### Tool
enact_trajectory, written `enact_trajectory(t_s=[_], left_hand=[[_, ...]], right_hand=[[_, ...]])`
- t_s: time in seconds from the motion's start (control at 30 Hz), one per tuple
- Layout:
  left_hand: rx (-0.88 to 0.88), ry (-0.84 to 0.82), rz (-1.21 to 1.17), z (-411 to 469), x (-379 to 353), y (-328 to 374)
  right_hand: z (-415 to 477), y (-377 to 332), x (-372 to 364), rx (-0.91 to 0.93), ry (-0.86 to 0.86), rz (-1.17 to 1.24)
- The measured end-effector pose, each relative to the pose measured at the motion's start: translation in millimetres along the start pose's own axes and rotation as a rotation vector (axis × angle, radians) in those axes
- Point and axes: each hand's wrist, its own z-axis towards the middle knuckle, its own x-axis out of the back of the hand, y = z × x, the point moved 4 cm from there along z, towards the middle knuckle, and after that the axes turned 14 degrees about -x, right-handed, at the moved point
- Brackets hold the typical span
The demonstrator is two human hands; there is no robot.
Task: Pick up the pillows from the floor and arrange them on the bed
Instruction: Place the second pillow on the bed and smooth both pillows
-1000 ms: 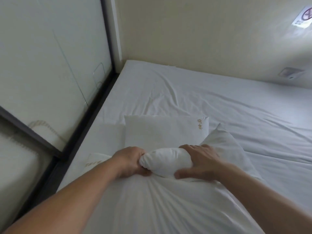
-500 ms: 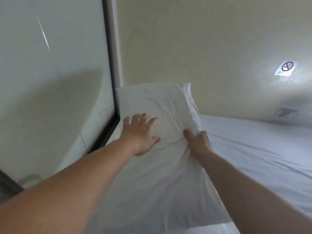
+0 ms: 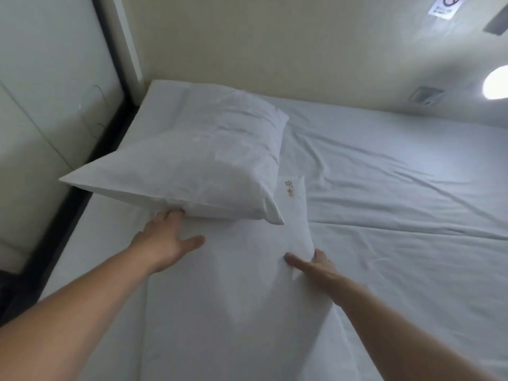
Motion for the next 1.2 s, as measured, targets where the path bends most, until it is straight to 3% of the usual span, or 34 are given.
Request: enact_trajectory(t_s=[0.07, 0.27, 0.53, 0.6, 0.67, 0.73, 0.8, 0.87, 1.0, 1.13, 1.2], left_hand=[[-0.023, 0.007, 0.011, -3.7, -7.6, 12.2], [-0.15, -0.008, 0.067, -23.2, -41.4, 68.9], [-0.374, 0.047, -0.042, -44.5, -42.4, 190.4], [-0.416, 0.058, -0.077, -46.1, -39.7, 212.1], [-0.454, 0.037, -0.061, -49.5, -41.2, 229.2], [-0.505, 0.021, -0.037, -48.8, -43.5, 240.3], [-0.515, 0.004, -0.017, -40.4, -43.3, 243.8], [-0.465, 0.007, -0.001, -25.4, -37.7, 238.7], [-0.266, 0.063, 0.048, 17.6, -16.0, 186.8], [-0.05, 0.142, 0.176, 68.5, 12.6, 88.5], [0.062, 0.159, 0.222, 94.1, 29.0, 42.4]], right_hand=[[-4.4, 34.5, -15.5, -0.013, -0.019, 0.042], [-15.0, 34.2, -13.5, 0.146, 0.247, 0.066], [-81.6, 24.5, 131.1, 0.285, 0.501, -0.061], [-88.6, 51.2, 188.9, 0.22, 0.589, -0.062], [-94.1, 89.8, 240.9, 0.045, 0.671, -0.125], [-95.3, 122.2, 274.2, -0.178, 0.817, -0.331], [-88.5, 126.9, 274.8, -0.197, 0.905, -0.561], [-78.1, 101.3, 244.2, -0.005, 0.837, -0.616], [-46.5, 14.2, 130.8, 0.307, 0.468, -0.45], [-16.1, -101.4, 31.5, 0.358, 0.128, -0.212], [0.3, -161.8, 11.6, 0.354, 0.062, -0.126]])
